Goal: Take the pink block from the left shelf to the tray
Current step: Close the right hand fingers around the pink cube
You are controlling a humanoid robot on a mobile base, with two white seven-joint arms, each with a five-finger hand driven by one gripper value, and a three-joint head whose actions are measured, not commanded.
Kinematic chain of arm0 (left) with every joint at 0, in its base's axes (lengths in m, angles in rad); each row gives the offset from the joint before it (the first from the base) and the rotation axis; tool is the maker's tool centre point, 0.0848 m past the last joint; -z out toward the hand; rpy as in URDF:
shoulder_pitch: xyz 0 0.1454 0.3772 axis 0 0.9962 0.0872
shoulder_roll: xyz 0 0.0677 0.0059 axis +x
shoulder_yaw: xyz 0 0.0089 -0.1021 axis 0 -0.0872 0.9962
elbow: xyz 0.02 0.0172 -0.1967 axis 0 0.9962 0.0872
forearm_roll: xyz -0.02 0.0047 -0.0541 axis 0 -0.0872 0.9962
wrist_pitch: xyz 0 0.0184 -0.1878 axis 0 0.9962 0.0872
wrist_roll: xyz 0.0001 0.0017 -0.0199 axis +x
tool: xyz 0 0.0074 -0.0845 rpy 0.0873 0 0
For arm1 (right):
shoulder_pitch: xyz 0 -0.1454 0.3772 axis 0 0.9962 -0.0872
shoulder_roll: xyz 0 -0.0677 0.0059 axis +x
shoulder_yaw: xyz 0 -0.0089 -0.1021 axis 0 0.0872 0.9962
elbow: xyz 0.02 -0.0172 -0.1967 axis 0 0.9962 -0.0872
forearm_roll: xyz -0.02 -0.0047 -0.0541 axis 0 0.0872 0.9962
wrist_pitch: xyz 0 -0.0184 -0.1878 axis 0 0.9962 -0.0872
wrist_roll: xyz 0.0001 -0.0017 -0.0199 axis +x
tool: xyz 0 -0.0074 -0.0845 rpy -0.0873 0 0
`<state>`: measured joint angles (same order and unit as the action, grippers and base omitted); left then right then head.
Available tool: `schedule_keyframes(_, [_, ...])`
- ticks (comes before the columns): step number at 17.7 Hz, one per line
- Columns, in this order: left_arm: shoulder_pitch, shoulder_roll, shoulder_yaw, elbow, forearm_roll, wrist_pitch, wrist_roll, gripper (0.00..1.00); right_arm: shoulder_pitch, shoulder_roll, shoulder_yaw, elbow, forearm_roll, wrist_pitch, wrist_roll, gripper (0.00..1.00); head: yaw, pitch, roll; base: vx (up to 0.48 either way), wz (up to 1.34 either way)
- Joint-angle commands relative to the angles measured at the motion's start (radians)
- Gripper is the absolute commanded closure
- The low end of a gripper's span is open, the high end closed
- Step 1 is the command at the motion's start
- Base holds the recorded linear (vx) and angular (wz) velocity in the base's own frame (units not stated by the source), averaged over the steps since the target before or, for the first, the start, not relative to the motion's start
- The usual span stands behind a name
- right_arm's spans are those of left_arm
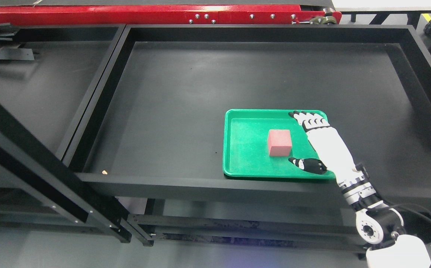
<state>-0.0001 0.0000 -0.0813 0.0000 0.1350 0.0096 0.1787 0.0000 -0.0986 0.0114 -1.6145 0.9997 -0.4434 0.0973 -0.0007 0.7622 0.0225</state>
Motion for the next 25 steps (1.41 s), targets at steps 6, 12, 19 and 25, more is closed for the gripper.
schedule_keyframes(6, [-0.031,0.017,0.000,-0.017,0.000,0.000,0.001,0.00,-0.009,-0.004,0.048,0.030,-0.004,0.028,0.110,0.01,0.0000,0.000,0.000,0.134,-0.01])
schedule_keyframes(12, [-0.029,0.017,0.000,-0.017,0.000,0.000,0.001,0.00,-0.014,-0.004,0.053,0.054,-0.004,0.032,0.185,0.01,0.0000,0.000,0.000,0.089,0.01])
schedule_keyframes(19, [-0.029,0.017,0.000,-0.017,0.000,0.000,0.001,0.00,-0.014,-0.012,0.055,0.079,-0.001,0.049,0.231,0.02,0.0000,0.000,0.000,0.053,0.02])
schedule_keyframes(25, [-0.031,0.017,0.000,-0.017,0.000,0.000,0.001,0.00,-0.015,-0.019,0.056,0.102,0.002,0.068,0.237,0.02,0.0000,0.000,0.000,0.032,0.00])
